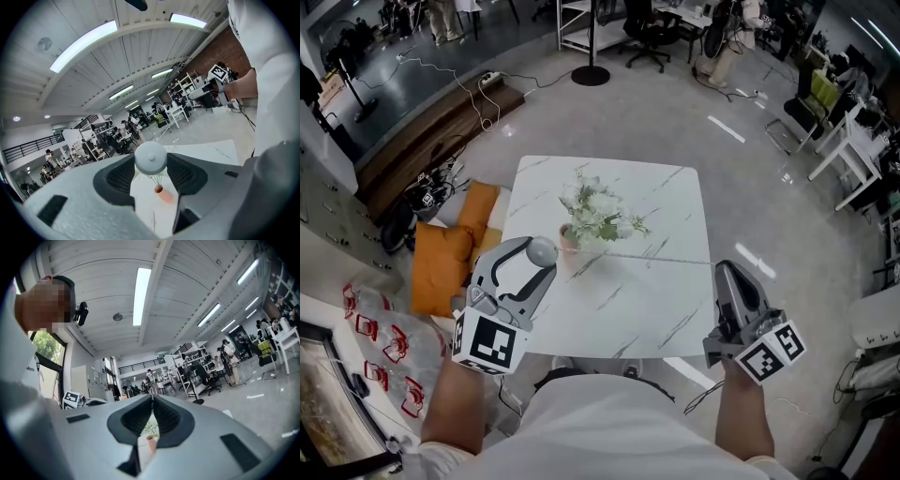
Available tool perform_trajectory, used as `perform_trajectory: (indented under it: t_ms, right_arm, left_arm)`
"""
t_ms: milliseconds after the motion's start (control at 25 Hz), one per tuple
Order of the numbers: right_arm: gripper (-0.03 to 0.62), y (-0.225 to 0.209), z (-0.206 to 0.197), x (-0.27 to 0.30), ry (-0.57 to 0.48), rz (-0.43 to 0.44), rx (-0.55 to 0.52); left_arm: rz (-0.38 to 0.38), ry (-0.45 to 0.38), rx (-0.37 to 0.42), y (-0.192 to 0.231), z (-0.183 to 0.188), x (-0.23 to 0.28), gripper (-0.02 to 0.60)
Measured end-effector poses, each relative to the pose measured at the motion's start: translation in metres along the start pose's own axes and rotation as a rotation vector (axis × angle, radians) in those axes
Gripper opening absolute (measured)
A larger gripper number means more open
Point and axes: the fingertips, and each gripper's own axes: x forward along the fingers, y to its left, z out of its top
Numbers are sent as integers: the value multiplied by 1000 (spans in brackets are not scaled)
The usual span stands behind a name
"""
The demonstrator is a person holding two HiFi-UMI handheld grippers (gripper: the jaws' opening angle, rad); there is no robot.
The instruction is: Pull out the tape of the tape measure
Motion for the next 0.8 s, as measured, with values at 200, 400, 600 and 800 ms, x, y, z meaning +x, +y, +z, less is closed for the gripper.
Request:
perform_trajectory:
  t_ms: [200,400,600,800]
  right_arm:
    - [20,0,-1,-1,-2,-3,2]
    - [20,1,0,-1,-3,-2,-3]
    - [20,1,0,-3,-5,-3,-4]
    - [20,1,-2,-5,-3,-4,8]
  left_arm:
    - [0,0,-1,-1,0,0,222]
    - [0,1,2,0,0,0,222]
    - [3,-3,-15,-2,5,0,222]
    - [3,-4,-12,-2,5,-1,222]
